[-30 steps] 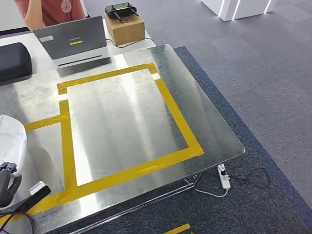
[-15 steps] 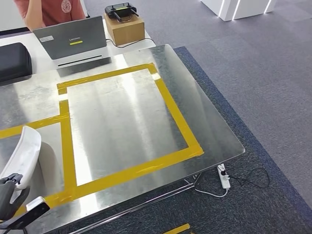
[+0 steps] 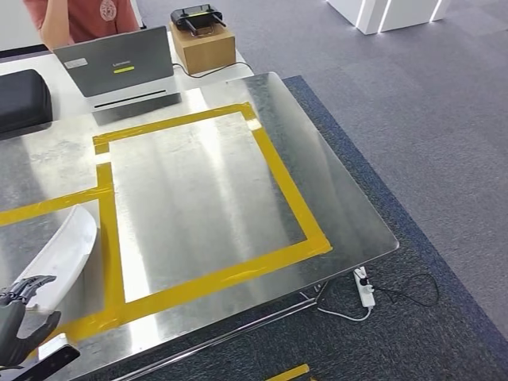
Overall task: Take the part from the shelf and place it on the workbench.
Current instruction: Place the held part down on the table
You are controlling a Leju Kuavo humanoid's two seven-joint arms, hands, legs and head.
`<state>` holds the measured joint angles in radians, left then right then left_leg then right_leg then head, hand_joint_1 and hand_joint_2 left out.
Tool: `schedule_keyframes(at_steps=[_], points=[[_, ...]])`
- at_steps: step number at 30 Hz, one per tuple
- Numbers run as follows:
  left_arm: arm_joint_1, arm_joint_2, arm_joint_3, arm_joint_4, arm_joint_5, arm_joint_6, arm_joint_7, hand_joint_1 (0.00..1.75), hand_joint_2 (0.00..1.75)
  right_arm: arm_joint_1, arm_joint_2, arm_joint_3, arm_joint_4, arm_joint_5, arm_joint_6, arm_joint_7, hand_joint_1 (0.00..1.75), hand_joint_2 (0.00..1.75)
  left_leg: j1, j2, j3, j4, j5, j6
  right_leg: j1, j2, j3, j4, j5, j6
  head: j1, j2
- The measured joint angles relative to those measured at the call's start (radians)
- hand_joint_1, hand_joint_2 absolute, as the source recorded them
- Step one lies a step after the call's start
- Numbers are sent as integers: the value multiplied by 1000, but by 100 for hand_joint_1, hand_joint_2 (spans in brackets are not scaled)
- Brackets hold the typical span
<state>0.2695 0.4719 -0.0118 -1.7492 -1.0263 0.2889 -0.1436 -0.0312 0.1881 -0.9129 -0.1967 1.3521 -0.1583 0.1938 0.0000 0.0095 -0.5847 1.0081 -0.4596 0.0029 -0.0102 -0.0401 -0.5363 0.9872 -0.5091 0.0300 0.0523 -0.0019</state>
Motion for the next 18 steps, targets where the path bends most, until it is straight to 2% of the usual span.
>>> schedule_keyframes(at_steps=[9,18], points=[[3,-7,-8,-29,-4,70,-32,0,0,-1,0,0,0,8,1,-1,0,0,0,0,0,0,0,0,0,0,0,0,0,0,0,0],[-2,-18,-13,-37,-11,100,-43,0,0,-1,0,0,0,13,2,-2,0,0,0,0,0,0,0,0,0,0,0,0,0,0,0,0]])
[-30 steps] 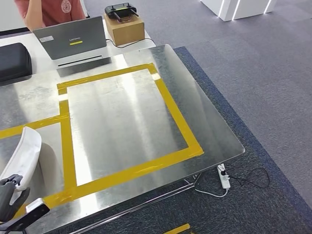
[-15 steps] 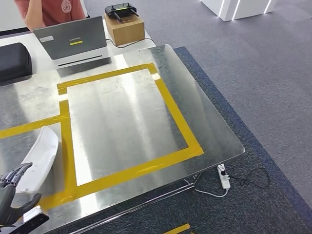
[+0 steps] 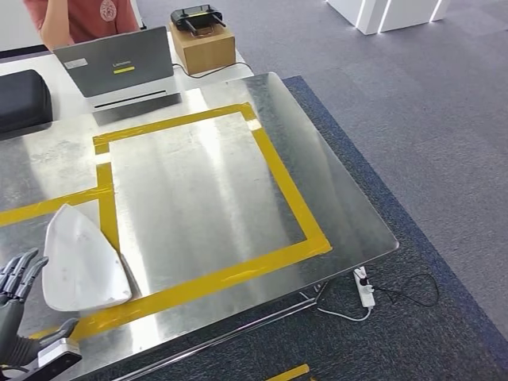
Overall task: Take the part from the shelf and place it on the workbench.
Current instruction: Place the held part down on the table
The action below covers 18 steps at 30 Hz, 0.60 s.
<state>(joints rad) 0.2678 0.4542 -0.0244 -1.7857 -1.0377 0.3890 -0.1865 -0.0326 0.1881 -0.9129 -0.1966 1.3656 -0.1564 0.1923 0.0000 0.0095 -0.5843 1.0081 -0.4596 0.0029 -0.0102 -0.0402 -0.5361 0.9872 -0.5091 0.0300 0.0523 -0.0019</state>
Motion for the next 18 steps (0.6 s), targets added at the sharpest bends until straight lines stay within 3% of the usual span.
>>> schedule_keyframes(at_steps=[13,18], points=[[-11,-19,0,0,0,17,0,0,0,0,0,0,0,3,0,1,0,0,-2,0,0,1,-1,1,-2,0,0,-1,1,1,0,0],[-14,-23,0,0,8,17,0,0,0,0,0,0,0,4,0,5,0,0,-6,0,0,3,-4,6,-6,0,1,-1,1,5,0,0]])
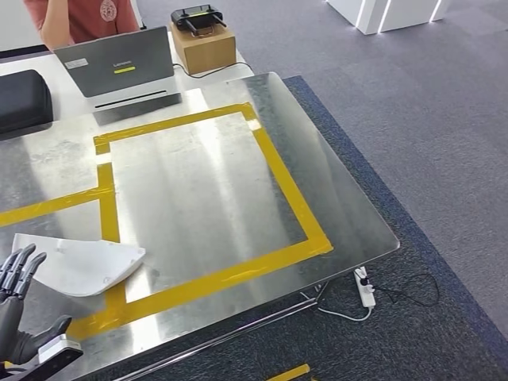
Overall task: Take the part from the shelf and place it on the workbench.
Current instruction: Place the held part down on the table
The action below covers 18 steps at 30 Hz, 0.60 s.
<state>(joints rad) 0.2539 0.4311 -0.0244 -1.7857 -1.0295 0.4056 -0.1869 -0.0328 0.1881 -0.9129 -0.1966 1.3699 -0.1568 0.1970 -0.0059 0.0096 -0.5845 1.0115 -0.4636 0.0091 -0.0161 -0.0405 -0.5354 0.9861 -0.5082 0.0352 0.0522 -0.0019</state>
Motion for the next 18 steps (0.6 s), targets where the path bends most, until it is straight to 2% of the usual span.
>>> schedule_keyframes(at_steps=[4,6,7,9,11,14,16,17,18], points=[[-2,0,0,0,3,0,0,0,0,-1,0,0,0,0,0,5,0,0,-5,-1,0,2,-2,10,-4,-3,4,-1,1,11,0,0],[-3,-1,0,0,3,-1,0,0,0,-1,0,0,0,0,0,7,0,0,0,-2,4,-6,7,20,-5,2,1,7,-11,17,0,0],[-6,-2,-1,0,4,-1,0,0,0,-1,0,0,0,0,0,9,0,0,3,-2,5,-11,11,24,-5,10,-9,30,-32,18,1,0],[-11,-5,-3,-1,4,-2,0,0,0,-1,0,-1,0,-1,0,11,0,0,5,-3,3,-15,16,29,-4,28,-45,116,-94,18,3,0],[-12,-7,-4,-1,4,-2,0,0,0,-1,0,-1,0,-1,0,12,0,0,5,-4,1,-15,16,31,-4,34,-68,173,-127,18,3,0],[-12,-7,-4,-1,4,-2,0,0,0,-1,0,-1,0,-1,0,12,0,0,5,-4,1,-15,17,31,-4,34,-74,187,-133,18,3,0],[-12,-9,-5,-1,4,-3,0,0,0,-1,0,-1,0,-1,0,13,0,0,4,-5,-1,-15,18,31,-3,36,-96,242,-152,17,3,0],[-13,-12,-6,-1,4,-4,1,0,0,0,0,-2,0,-2,0,14,0,0,4,-8,-4,-14,21,27,-3,37,-72,209,-128,14,3,0],[-14,-15,-8,-1,4,-5,3,0,0,0,0,-3,0,-2,0,16,0,0,3,-11,-7,-13,26,21,-2,41,-35,156,-102,10,3,0]])
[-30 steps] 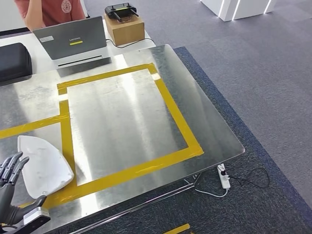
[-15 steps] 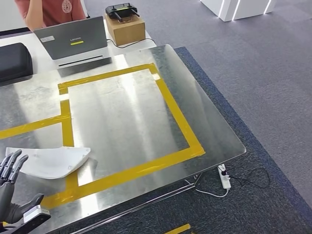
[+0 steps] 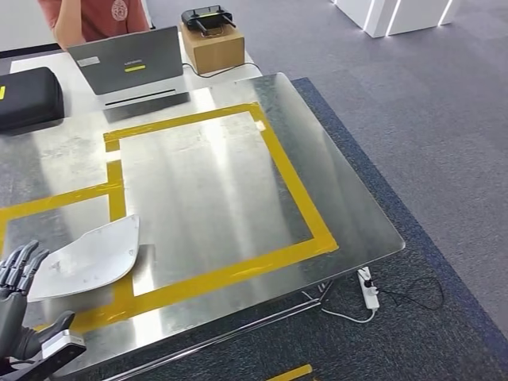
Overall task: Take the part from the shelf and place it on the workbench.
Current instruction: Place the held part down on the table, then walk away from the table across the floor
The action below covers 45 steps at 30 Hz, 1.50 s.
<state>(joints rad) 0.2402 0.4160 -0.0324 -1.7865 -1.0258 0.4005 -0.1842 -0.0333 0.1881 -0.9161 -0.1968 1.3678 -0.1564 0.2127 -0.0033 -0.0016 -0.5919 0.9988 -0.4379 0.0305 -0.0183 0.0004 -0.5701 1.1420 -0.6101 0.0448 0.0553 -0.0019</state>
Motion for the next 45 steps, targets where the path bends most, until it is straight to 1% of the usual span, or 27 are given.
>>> schedule_keyframes(at_steps=[2,5,6,8,10,11,12,13,15,17,19,21,23,25,26,27,28,30,31,33,35,36,37,39,41,43,45], points=[[-3,-5,-4,0,0,-2,3,0,0,-1,0,-3,0,0,0,2,0,0,-1,-7,-7,3,12,-17,2,6,84,-142,65,-9,0,0],[-5,-7,-8,-1,0,-2,8,0,0,-1,0,-6,0,0,-1,6,0,0,1,-10,-16,9,15,-38,3,4,76,-159,75,-26,0,0],[-5,-7,-9,-1,0,-2,11,0,0,0,0,-7,0,0,-1,9,0,0,3,-10,-24,26,-5,-44,2,0,71,-160,82,-35,0,0],[-5,-8,-13,-1,3,-6,14,0,0,0,0,-11,0,0,-1,15,0,0,7,-8,-53,114,-86,-54,2,-7,57,-162,97,-49,-1,0],[-6,-10,-17,-1,8,-12,15,0,0,-1,0,-16,0,-2,0,26,0,0,10,-7,-81,237,-163,-61,5,-13,37,-159,113,-53,-1,0],[-7,-12,-20,-1,11,-15,15,0,0,0,0,-18,0,-3,1,31,0,0,12,-7,-78,268,-175,-63,7,-15,26,-157,119,-53,-1,0],[-7,-13,-22,-1,12,-16,15,0,0,0,0,-19,0,-3,2,34,0,0,13,-7,-58,262,-168,-64,7,-17,14,-153,126,-52,-1,0],[-8,-14,-23,-1,13,-16,15,0,0,-1,0,-20,0,-4,2,36,0,0,13,-6,-20,215,-145,-63,8,-18,4,-149,131,-51,-1,0],[-11,-14,-25,-1,14,-16,15,0,0,-2,0,-21,0,-4,2,37,0,0,11,-4,76,69,-107,-57,8,-19,-13,-141,140,-45,-1,0],[-15,-14,-26,-1,15,-16,15,0,0,-3,0,-22,0,-4,2,37,0,0,6,-3,121,-12,-95,-47,9,-20,-21,-138,151,-34,0,0],[-17,-14,-26,-1,16,-16,15,0,0,-3,0,-22,0,-4,2,37,0,0,2,-4,114,-18,-86,-35,9,-20,-24,-141,164,-21,1,0],[-19,-15,-27,-1,17,-16,15,0,0,-2,0,-23,0,-4,3,38,0,0,5,-1,101,-25,-70,-19,8,-15,-35,-128,148,-10,1,0],[-22,-17,-28,-1,18,-17,16,0,0,-2,0,-23,0,-4,3,40,0,0,9,2,80,-29,-50,-4,8,-7,-66,-47,65,-3,2,0],[-23,-19,-30,-1,19,-17,16,0,0,-2,0,-24,0,-4,3,44,0,0,9,2,53,-28,-29,1,8,-4,-100,84,-23,1,2,0],[-23,-20,-31,-1,20,-17,16,0,0,-2,0,-24,0,-4,3,46,0,0,8,2,39,-27,-19,1,8,-4,-103,128,-37,2,2,0],[-23,-21,-32,-1,20,-17,16,0,0,-2,0,-24,0,-4,3,47,0,0,8,2,25,-25,-10,-1,8,-4,-91,140,-28,2,2,0],[-23,-22,-33,-1,21,-17,17,0,0,-2,0,-25,0,-4,3,47,0,0,7,2,13,-24,-1,-3,8,-4,-59,112,-1,1,3,0],[-23,-24,-34,-1,21,-16,18,0,0,-3,0,-25,0,-2,2,47,0,0,6,1,-6,-18,13,-10,9,-2,48,-31,48,-5,6,0],[-23,-24,-34,-1,21,-16,19,0,0,-5,0,-25,-1,-2,2,47,0,0,5,1,-14,-14,20,-15,9,0,99,-108,54,-8,10,0],[-24,-24,-34,-1,22,-16,21,0,0,-7,0,-26,-1,0,2,45,0,0,3,2,-26,-10,36,-26,12,3,144,-189,45,-15,15,0],[-23,-24,-34,-1,25,-15,23,0,0,-5,1,-27,-1,2,0,45,0,0,5,1,-32,-10,48,-37,12,0,130,-195,53,-27,17,0],[-21,-24,-34,-1,27,-15,25,0,0,-4,2,-28,-1,4,-1,45,0,0,6,0,-37,-2,34,-43,11,-3,120,-195,61,-35,16,0],[-19,-23,-34,-1,28,-15,27,0,0,-3,2,-28,-1,6,-2,46,0,0,8,0,-45,23,3,-48,10,-7,111,-196,70,-44,15,0],[-14,-23,-33,-1,30,-14,31,0,0,-2,2,-29,-1,9,-4,47,0,0,11,0,-71,129,-97,-57,10,-13,93,-194,86,-56,11,0],[-8,-24,-33,-1,31,-14,33,0,0,-2,3,-29,-1,12,-4,47,0,0,12,0,-87,252,-159,-63,13,-18,71,-186,103,-58,10,0],[-1,-25,-32,-1,33,-13,36,0,0,-2,3,-29,-1,15,-5,47,0,0,13,0,-56,270,-136,-63,16,-20,41,-171,117,-57,10,0],[4,-26,-28,-2,35,-13,41,0,0,-2,3,-29,-1,18,-6,47,0,0,13,0,29,156,-89,-57,17,-21,11,-155,127,-53,10,0]])
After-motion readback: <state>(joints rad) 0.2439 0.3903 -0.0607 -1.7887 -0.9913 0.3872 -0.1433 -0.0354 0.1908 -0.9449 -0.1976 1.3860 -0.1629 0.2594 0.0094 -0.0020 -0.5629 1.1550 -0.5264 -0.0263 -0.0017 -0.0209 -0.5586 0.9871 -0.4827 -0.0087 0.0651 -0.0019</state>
